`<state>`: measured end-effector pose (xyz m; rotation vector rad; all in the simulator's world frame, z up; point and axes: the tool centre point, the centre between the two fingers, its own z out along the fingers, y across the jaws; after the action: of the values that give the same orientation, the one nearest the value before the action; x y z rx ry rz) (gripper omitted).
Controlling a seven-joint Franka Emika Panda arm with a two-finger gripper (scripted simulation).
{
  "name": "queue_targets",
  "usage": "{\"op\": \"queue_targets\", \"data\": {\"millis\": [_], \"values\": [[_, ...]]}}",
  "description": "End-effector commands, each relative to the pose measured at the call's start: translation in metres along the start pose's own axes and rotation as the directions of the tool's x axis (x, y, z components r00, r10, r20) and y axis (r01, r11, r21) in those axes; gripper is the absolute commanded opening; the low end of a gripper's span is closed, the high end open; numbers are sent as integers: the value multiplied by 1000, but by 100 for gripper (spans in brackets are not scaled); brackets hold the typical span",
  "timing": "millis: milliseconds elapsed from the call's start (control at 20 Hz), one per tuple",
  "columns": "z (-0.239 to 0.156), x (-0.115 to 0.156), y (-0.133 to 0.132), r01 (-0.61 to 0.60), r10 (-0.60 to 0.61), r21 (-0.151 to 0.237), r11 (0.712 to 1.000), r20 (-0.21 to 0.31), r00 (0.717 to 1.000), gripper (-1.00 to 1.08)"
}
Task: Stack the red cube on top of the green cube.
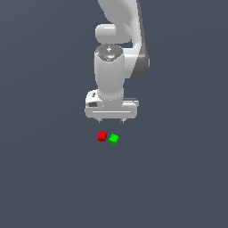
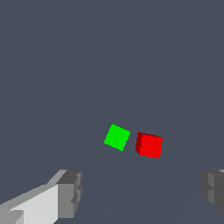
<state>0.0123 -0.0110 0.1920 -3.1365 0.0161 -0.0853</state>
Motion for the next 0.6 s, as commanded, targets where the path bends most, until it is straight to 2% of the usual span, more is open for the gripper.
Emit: {"op": "queue_targets", "data": {"millis": [0, 550], "values": [[0, 0, 0, 0, 0, 0, 1000, 0, 1000, 100], [7, -3, 2, 77, -77, 2, 997, 2, 997, 100]]}}
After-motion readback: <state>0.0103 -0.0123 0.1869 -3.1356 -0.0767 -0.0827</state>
